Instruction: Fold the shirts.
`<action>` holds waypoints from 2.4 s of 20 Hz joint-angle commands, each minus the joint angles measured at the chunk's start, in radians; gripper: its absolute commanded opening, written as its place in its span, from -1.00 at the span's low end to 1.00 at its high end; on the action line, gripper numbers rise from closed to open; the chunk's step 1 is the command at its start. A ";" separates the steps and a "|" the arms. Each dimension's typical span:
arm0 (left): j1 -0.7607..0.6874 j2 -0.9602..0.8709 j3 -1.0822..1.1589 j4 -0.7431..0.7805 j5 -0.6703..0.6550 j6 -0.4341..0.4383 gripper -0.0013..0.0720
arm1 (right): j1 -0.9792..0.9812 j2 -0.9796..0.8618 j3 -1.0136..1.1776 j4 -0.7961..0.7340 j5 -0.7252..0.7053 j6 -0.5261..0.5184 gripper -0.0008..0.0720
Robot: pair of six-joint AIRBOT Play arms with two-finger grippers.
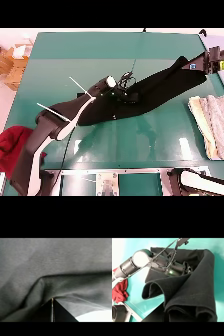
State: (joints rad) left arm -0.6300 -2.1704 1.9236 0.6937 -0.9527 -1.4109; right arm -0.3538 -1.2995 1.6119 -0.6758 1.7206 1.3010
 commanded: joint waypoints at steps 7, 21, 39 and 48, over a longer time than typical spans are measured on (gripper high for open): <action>0.281 0.269 0.011 0.251 -0.389 -0.101 -0.90 | 0.153 0.003 -0.031 0.011 -0.099 0.117 -0.93; 0.646 0.534 0.005 0.568 -0.634 -0.164 -0.90 | 1.133 -0.589 -0.093 0.125 -1.089 0.128 0.29; 0.646 0.534 0.005 0.567 -0.629 -0.163 -0.90 | 0.316 -0.455 -0.315 -0.090 -0.550 0.040 0.54; 0.646 0.534 0.005 0.563 -0.640 -0.163 -0.90 | 0.432 -0.559 -0.296 0.057 -0.563 -0.056 -0.29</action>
State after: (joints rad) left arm 0.0158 -1.6375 1.9289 1.2564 -1.5887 -1.5734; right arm 0.0536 -1.8477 1.3060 -0.6613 1.1595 1.2724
